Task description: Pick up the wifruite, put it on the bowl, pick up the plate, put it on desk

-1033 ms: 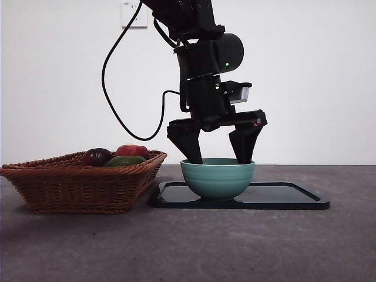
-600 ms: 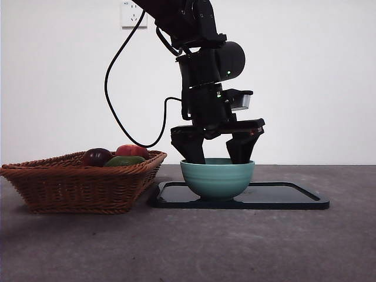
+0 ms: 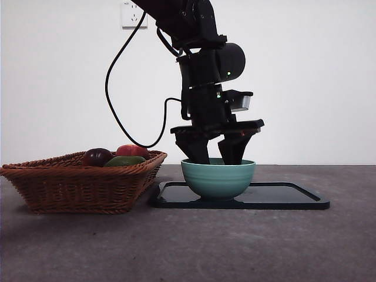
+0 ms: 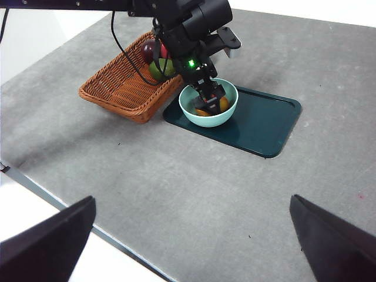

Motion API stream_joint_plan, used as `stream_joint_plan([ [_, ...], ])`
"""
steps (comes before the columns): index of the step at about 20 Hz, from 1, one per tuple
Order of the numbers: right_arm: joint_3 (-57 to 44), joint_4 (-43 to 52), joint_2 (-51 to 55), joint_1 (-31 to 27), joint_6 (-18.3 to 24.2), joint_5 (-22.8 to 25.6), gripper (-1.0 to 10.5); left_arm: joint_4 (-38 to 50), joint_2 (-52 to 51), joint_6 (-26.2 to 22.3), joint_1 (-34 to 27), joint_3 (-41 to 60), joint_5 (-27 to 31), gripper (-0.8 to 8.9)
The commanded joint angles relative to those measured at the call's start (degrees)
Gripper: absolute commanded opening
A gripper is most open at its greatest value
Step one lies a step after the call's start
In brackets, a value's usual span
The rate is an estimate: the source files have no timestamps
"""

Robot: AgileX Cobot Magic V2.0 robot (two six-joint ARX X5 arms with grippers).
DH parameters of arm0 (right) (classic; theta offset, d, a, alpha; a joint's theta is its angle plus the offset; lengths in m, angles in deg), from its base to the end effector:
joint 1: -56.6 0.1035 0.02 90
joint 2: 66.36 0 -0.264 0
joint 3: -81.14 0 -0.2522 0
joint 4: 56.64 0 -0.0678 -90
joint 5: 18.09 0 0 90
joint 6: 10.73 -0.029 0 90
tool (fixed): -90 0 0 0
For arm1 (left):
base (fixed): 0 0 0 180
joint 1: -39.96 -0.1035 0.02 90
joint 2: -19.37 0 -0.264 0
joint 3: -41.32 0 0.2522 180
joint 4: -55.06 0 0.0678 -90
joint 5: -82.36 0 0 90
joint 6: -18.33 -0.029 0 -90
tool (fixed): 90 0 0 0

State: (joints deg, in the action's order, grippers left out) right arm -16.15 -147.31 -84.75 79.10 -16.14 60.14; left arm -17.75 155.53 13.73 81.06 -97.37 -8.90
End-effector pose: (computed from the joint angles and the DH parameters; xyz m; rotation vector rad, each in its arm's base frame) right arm -0.0346 -0.0079 0.3714 0.0463 0.4919 0.5648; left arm 0.3726 -0.3259 0.2064 0.4943 1.1540 -0.6916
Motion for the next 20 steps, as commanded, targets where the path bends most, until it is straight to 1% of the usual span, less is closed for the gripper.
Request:
stream_joint_plan([
  [1,0.5,-4.3,-0.1,0.2,-0.4,0.2,5.6,-3.0,1.7,-0.3,0.3,-5.5,0.2,2.66],
  [6,0.5,-4.3,-0.1,0.2,-1.1,-0.2,5.6,-14.6,1.6,-0.2,0.6,-17.9,0.2,2.66],
  [8,0.5,-4.3,-0.1,0.2,-1.9,-0.2,5.6,-18.7,1.6,0.9,0.8,-23.1,0.2,2.66],
  [10,0.5,-4.3,-0.1,0.2,-2.0,-0.2,5.6,-22.1,0.9,1.0,0.9,-26.4,0.3,2.66],
  [12,0.5,-4.3,-0.1,0.2,-1.8,-0.2,5.6,-24.2,-1.5,1.5,0.2,-26.4,0.3,2.66],
  [13,0.5,-4.3,-0.1,0.2,-1.6,-0.2,5.6,-24.4,-3.0,2.3,-0.1,-26.4,0.3,2.66],
  [17,0.5,-4.3,-0.1,0.2,-1.7,-0.2,5.6,-24.9,-9.5,2.9,-1.6,-26.4,0.3,2.66],
  [20,0.5,-4.3,-0.1,0.2,-1.9,-0.3,5.6,-25.4,-14.6,5.4,-2.3,-25.3,0.5,2.66],
])
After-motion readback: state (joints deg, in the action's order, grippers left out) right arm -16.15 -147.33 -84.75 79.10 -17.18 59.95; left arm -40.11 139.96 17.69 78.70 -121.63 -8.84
